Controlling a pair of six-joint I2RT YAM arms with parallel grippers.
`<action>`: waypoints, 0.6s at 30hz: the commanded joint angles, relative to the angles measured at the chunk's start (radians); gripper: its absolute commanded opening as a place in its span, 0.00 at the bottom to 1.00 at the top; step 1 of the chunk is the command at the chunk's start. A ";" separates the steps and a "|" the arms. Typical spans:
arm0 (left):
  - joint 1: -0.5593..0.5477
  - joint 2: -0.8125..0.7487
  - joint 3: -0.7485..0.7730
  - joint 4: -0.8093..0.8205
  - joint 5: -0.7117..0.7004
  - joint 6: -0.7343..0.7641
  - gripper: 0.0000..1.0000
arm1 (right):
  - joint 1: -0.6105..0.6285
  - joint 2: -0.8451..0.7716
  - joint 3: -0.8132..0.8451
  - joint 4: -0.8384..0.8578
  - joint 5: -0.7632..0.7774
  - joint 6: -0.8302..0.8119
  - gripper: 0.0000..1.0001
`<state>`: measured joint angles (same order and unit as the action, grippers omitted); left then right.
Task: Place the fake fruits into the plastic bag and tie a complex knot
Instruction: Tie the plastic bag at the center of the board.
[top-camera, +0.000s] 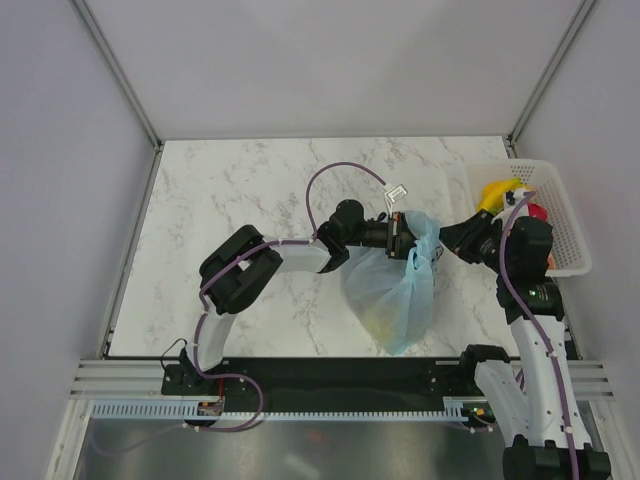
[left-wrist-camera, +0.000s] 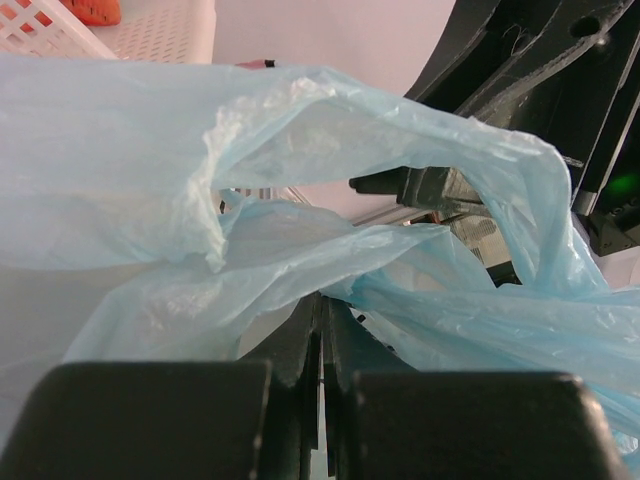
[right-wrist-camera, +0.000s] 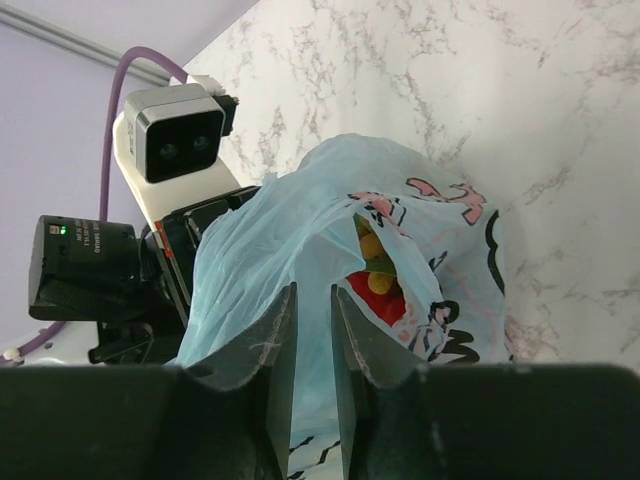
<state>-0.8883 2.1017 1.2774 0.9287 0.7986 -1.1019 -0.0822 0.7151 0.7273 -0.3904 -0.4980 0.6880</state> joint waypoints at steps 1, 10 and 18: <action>-0.005 0.011 0.025 0.033 0.020 0.010 0.02 | 0.004 -0.023 0.066 -0.059 0.079 -0.057 0.28; -0.001 0.017 0.022 0.041 0.024 0.005 0.02 | 0.004 -0.086 0.063 -0.163 0.121 -0.087 0.34; -0.001 0.017 0.020 0.042 0.024 0.005 0.02 | 0.004 -0.161 0.009 -0.182 0.017 -0.073 0.34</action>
<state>-0.8883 2.1017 1.2774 0.9298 0.7990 -1.1019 -0.0811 0.5655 0.7517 -0.5667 -0.4248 0.6205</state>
